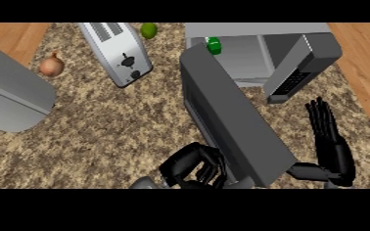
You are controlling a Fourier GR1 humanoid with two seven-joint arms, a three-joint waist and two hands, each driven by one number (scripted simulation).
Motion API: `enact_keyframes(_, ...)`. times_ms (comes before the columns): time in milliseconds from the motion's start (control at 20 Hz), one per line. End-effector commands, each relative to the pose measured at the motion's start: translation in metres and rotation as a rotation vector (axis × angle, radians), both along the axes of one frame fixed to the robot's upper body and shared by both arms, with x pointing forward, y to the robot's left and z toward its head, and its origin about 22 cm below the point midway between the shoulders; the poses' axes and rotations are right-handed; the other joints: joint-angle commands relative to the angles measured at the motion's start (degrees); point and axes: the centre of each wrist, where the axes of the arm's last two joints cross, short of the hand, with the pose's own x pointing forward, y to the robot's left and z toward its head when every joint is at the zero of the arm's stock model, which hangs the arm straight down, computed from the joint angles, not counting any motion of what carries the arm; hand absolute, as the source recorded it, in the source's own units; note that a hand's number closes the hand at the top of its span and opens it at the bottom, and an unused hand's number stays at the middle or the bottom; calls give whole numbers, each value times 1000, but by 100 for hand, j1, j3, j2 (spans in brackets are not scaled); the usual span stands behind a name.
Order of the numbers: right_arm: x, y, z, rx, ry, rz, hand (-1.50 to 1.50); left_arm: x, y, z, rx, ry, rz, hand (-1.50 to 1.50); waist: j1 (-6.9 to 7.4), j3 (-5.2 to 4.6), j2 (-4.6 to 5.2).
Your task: Pick up the milk, place it into the microwave and close the microwave
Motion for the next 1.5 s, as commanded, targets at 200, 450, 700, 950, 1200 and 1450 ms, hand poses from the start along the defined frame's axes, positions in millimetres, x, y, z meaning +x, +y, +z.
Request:
enact_keyframes(200,-20,-16,46,57,-37,107,-150,-15,-40,-9,20,-13,76,150,-213,-5,68)
enact_keyframes(450,-22,-22,66,61,-59,168,-150,2,-45,6,-70,-36,216,150,-408,-15,109)
enact_keyframes(700,-14,-23,92,49,-88,278,-150,14,-54,24,-135,-61,281,150,-578,-20,133)
enact_keyframes(950,-6,-18,118,26,-117,388,-150,33,-58,36,-181,-112,328,150,-796,-32,180)
enact_keyframes(1200,-6,-9,119,55,-113,441,-150,54,-61,51,-187,-107,410,150,-1012,-19,246)
enact_keyframes(1450,-3,-9,135,70,-143,490,-150,79,-61,66,-187,-72,494,150,-1252,-17,315)
